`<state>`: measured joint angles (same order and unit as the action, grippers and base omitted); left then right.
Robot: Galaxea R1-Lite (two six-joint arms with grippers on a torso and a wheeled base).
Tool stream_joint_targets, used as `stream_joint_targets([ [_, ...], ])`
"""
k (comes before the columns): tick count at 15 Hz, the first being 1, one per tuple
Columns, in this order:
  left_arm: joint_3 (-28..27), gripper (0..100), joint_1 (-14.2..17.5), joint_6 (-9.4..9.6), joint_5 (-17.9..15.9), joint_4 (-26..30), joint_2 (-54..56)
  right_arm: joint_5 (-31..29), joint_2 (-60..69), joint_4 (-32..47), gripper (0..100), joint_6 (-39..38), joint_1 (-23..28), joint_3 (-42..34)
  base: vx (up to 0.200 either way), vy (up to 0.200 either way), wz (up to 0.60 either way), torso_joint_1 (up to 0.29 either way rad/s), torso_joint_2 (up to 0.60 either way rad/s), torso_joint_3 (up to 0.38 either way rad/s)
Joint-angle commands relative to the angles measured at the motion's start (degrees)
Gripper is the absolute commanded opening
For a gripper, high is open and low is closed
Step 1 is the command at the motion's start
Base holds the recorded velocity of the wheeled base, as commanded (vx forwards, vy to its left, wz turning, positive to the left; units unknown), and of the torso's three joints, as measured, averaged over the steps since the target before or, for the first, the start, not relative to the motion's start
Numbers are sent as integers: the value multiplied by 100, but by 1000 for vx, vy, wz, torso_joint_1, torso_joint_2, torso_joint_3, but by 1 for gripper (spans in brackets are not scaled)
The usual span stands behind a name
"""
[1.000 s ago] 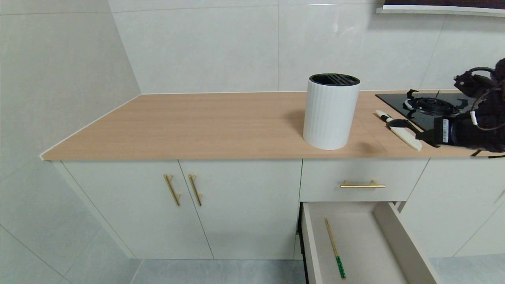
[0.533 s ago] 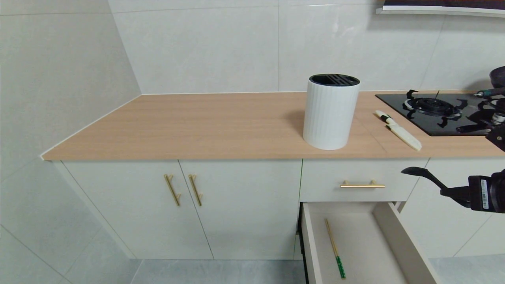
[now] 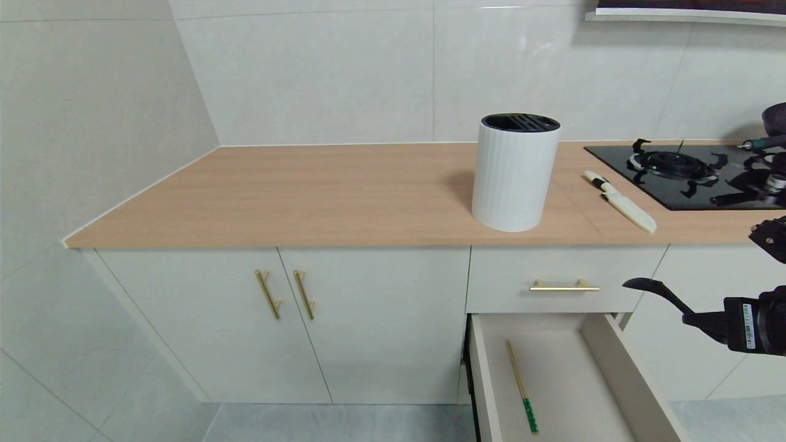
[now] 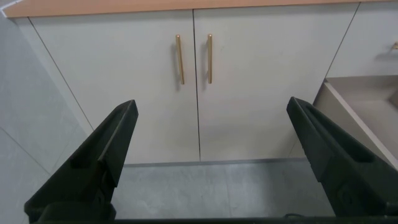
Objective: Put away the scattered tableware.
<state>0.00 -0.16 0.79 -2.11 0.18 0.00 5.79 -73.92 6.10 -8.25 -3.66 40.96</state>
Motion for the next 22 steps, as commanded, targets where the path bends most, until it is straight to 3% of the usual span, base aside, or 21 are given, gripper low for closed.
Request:
stream_joint_targets([
  [1,0,100,-2,0,-9,-1,0,1,-263,-3,0,-1,-3,-18,0,0,0,-149,339,188],
  [17,0,100,7,0,0,-1,0,-8,-1028,-636,0,8,-21,-396,0,0,0,-182,460,273],
  [22,0,100,-2,0,-9,-1,0,-8,-1186,-671,0,8,-100,-405,0,0,0,-30,109,69],
])
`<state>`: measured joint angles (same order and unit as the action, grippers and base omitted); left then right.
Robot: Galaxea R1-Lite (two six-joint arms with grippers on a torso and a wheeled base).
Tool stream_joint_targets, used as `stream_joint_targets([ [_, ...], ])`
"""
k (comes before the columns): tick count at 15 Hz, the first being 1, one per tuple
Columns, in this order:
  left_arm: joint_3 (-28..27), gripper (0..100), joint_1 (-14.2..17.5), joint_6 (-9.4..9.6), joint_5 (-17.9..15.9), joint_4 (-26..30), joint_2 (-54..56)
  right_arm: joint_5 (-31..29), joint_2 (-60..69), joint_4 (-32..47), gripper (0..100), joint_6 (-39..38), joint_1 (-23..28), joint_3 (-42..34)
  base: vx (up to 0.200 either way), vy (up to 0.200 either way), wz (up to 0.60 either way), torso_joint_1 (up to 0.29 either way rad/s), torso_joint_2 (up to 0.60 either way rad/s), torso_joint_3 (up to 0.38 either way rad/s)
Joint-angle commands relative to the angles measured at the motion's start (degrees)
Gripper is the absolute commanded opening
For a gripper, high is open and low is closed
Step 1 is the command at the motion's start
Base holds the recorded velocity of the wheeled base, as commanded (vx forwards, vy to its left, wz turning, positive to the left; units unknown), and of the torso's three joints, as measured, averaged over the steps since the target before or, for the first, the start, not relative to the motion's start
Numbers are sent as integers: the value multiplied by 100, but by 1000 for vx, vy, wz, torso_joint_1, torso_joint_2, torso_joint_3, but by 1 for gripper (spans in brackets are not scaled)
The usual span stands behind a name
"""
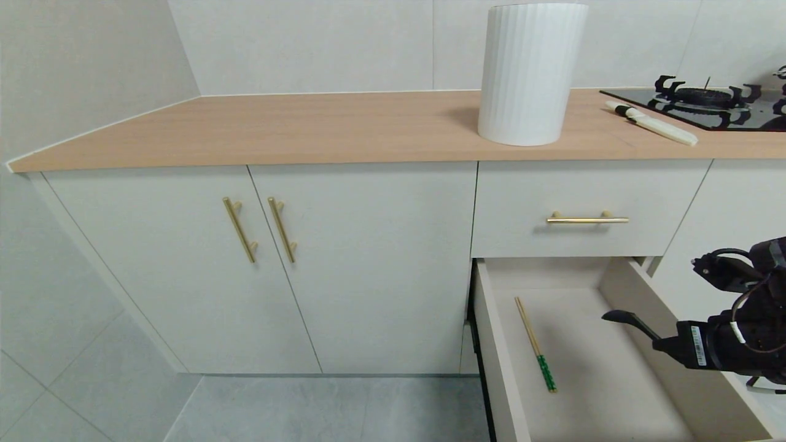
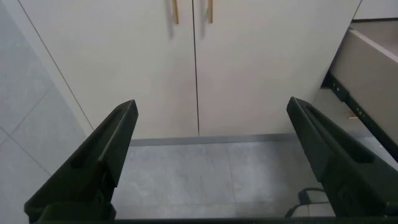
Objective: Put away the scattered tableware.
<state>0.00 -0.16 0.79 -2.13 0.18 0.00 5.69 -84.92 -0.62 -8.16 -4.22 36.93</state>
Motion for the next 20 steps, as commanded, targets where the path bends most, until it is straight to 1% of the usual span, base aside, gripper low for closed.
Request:
stream_joint_targets([
  [1,0,100,7,0,2,-1,0,2,-86,-8,0,-2,-44,-1,0,0,0,0,0,0],
  [2,0,100,-2,0,2,-1,0,11,-209,-114,0,-11,-106,-1,0,0,0,0,0,0],
  [4,0,100,7,0,2,8,0,2,-631,-571,0,-11,-281,8,0,0,0,0,0,0],
  [5,0,100,-2,0,2,-1,0,-51,-1132,-1318,0,-72,-343,34,0,0,0,0,0,0],
  [6,0,100,-2,0,2,-1,0,-51,-1352,-1766,0,-81,-343,34,0,0,0,0,0,0],
  [7,0,100,-2,0,2,-1,0,-60,-1853,-2478,0,-99,-343,25,0,0,0,0,0,0],
  [9,0,100,-2,0,2,8,0,-174,-2714,-3559,0,-90,-343,60,0,0,0,0,0,0],
  [10,0,100,-2,0,2,-1,0,-235,-3066,-3796,0,-81,-360,122,0,0,0,0,0,0],
  [14,0,100,-2,0,2,-1,0,-358,-3936,-3954,0,-72,-413,271,0,0,0,0,0,0],
  [16,0,100,-2,0,2,-1,0,-490,-4454,-4411,0,-63,-422,298,0,0,0,0,0,0],
  [18,0,100,-2,0,2,-1,0,-754,-4753,-4702,0,-55,-422,298,0,0,0,0,0,0],
  [20,0,100,7,0,2,-1,0,-763,-4832,-4754,0,-55,-413,280,0,0,0,0,0,0],
])
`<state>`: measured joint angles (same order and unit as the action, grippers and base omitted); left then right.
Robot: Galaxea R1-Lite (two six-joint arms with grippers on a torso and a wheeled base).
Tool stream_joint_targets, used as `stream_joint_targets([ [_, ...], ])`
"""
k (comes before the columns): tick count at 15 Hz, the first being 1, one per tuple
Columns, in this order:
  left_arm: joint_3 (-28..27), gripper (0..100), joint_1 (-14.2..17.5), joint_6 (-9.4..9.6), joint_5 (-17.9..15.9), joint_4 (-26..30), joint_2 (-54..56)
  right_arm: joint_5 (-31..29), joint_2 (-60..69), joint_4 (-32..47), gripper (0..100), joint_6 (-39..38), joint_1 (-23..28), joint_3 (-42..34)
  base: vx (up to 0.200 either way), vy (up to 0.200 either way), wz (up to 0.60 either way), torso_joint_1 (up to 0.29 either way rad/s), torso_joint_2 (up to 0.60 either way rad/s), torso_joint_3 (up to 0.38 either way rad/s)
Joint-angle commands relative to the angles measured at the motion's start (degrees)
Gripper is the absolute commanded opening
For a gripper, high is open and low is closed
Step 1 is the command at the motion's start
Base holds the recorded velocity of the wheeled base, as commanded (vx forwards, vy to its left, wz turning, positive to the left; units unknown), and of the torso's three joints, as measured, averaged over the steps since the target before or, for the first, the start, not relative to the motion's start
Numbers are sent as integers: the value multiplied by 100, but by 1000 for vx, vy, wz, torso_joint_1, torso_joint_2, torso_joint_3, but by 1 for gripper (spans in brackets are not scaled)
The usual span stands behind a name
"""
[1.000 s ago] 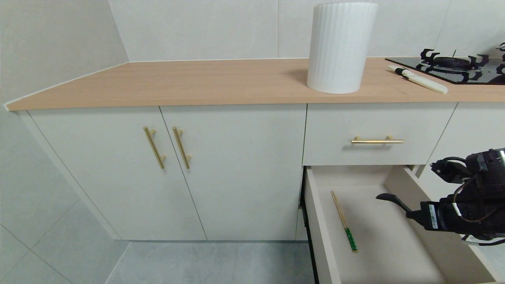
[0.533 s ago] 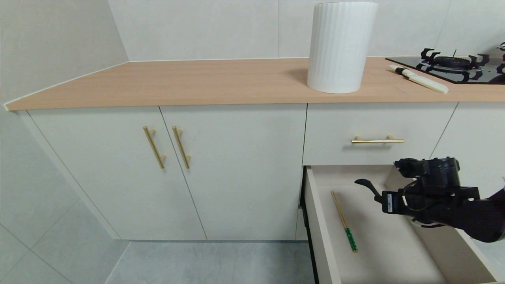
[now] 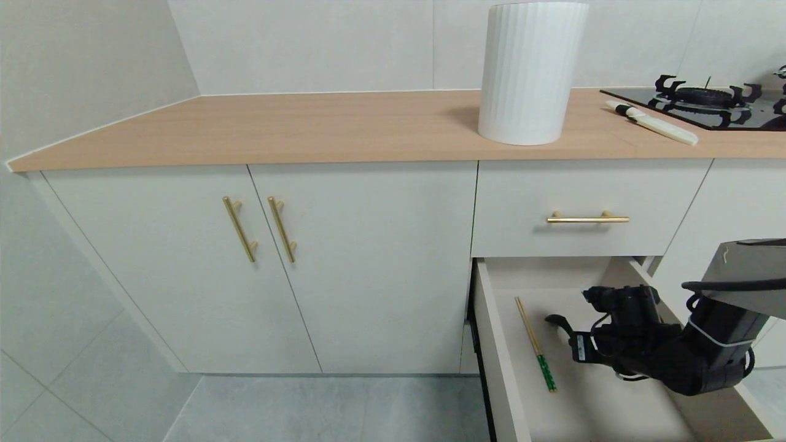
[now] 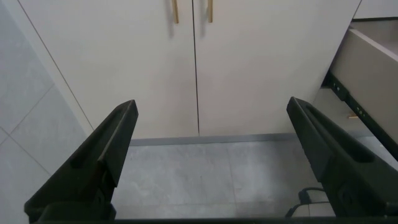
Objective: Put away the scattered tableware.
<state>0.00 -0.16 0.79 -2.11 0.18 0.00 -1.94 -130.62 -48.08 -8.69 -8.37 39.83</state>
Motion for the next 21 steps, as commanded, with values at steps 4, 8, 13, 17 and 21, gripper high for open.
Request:
stream_joint_targets([
  [4,0,100,-2,0,0,-1,0,-237,-482,-123,0,-1,20,95,0,0,0,0,0,0],
  [8,0,100,-2,0,-9,-1,0,-334,-517,-123,0,-10,29,157,0,0,0,0,0,0],
  [13,0,100,-2,0,0,-1,0,-342,-508,-175,100,-19,29,157,0,0,0,0,0,0],
  [17,0,100,7,0,0,-1,0,-360,-491,-193,100,-19,29,122,0,0,0,0,0,0],
  [21,0,100,-2,0,0,-1,0,-439,186,-158,100,-36,29,-63,0,0,0,0,0,0],
])
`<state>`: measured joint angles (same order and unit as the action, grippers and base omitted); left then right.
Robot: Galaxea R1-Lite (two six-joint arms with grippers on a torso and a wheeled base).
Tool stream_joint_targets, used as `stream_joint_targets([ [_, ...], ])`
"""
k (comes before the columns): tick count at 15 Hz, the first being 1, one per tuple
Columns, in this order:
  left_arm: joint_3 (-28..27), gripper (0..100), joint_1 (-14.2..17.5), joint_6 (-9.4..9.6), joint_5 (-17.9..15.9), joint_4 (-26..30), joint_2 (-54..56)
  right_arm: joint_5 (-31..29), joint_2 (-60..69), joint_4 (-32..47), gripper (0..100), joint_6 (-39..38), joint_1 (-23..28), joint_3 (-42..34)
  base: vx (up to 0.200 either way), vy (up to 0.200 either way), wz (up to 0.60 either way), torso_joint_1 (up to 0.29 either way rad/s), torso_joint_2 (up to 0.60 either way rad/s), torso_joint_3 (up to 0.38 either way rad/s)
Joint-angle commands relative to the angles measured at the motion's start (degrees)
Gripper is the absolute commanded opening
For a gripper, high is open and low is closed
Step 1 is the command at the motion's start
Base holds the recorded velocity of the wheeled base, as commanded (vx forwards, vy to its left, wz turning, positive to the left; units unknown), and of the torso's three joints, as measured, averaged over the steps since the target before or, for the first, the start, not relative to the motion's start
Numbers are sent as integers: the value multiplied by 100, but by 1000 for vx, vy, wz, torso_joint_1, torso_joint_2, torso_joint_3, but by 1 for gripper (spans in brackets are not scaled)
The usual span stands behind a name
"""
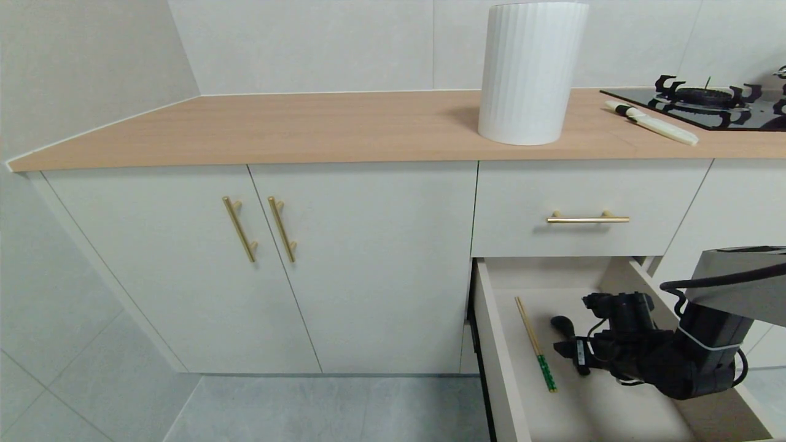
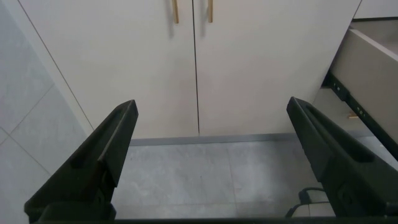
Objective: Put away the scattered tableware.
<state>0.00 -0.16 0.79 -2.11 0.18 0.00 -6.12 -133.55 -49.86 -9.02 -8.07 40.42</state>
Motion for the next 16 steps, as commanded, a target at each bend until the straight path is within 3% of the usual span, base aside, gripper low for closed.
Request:
stream_joint_targets([
  [1,0,100,-2,0,0,-1,0,-21,839,64,100,-3,-2,-237,0,0,0,0,0,0],
  [4,0,100,7,0,0,-1,0,-21,2298,934,100,-3,-28,-413,0,0,0,0,0,0],
  [6,0,100,7,0,0,-1,0,76,3406,2279,100,-3,-37,-316,0,0,0,0,0,0],
  [9,0,100,-2,105,0,8,0,137,4214,3325,100,6,-133,-79,0,0,0,0,0,0],
  [10,0,100,-2,35,0,8,0,137,4443,3650,100,6,-213,-8,0,0,0,0,0,0],
  [16,0,100,-2,-18,0,-1,0,102,5058,4415,100,50,-687,36,0,0,0,0,0,0],
])
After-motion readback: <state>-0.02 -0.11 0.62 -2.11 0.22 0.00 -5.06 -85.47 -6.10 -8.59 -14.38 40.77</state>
